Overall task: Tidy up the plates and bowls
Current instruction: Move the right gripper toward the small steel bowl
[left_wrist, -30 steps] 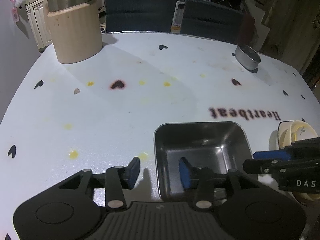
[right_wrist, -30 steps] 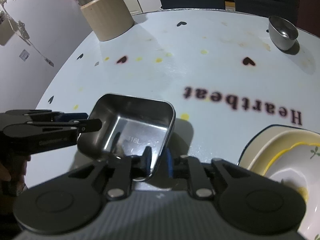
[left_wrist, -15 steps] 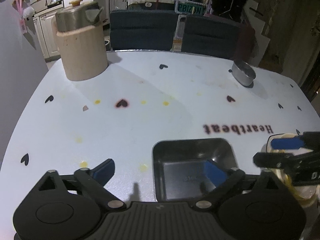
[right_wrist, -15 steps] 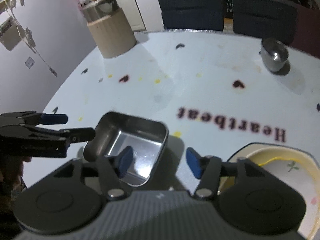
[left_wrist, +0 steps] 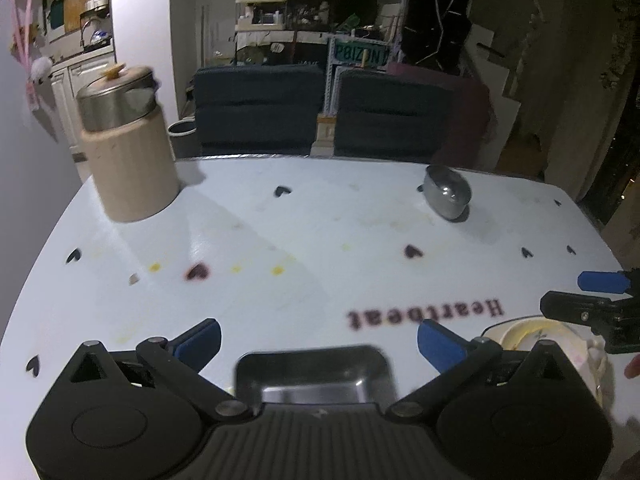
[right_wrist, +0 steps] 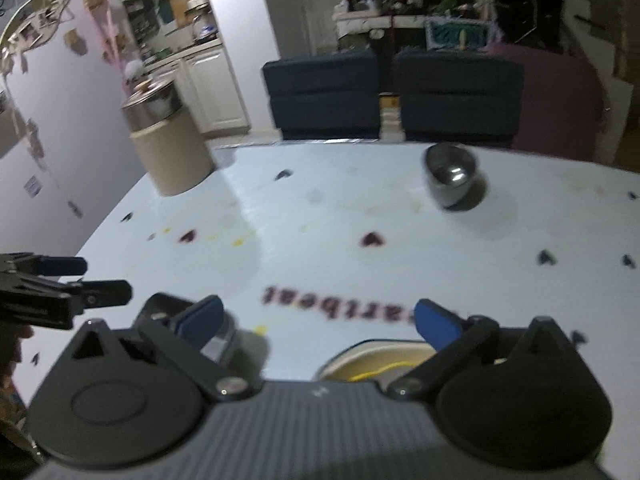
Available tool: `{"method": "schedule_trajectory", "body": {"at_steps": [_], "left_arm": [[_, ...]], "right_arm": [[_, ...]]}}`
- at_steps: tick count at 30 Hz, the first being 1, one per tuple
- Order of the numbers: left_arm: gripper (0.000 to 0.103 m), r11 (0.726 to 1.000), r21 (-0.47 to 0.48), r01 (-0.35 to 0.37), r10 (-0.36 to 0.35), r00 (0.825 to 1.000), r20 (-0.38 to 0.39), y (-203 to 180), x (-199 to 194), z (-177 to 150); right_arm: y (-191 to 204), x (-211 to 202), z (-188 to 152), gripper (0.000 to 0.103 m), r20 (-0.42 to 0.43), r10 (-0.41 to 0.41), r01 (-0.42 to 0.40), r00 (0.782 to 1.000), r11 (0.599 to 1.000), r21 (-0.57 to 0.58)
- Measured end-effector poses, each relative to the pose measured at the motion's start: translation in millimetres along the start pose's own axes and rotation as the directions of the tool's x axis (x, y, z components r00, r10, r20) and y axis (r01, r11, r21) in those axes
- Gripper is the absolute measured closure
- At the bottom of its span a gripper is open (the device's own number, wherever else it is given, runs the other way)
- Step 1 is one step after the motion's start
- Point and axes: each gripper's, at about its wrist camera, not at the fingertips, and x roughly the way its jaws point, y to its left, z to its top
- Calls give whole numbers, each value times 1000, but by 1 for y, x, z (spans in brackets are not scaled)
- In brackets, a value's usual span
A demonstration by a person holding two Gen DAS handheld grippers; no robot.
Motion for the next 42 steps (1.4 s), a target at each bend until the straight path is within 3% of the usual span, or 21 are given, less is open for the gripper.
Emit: {"method": "schedule_trajectory", "body": {"at_steps": [15, 29, 34, 39, 42], "left_arm": [[0, 998, 21, 53, -53, 998, 35, -88, 46, 35], [0, 999, -5, 46, -46, 998, 39, -119, 113, 61], [0, 998, -15, 57, -57, 997, 55, -123, 134, 76], [0, 997, -17, 74, -72, 993, 94, -127, 151, 100], [0, 996, -43, 82, -77, 991, 114, -125, 162, 111]], "right_arm": [[-78, 8, 14, 0, 63, -136, 129, 989, 986, 105], [-135, 49, 36, 0, 65, -226, 206, 972, 952, 226], [-147, 74, 48, 1, 27, -202, 188, 979, 945, 267], [-159, 97, 62, 11, 5, -176, 166, 984, 936, 310], [-171, 108, 71, 19, 12, -119, 105, 993, 919, 380]]}}
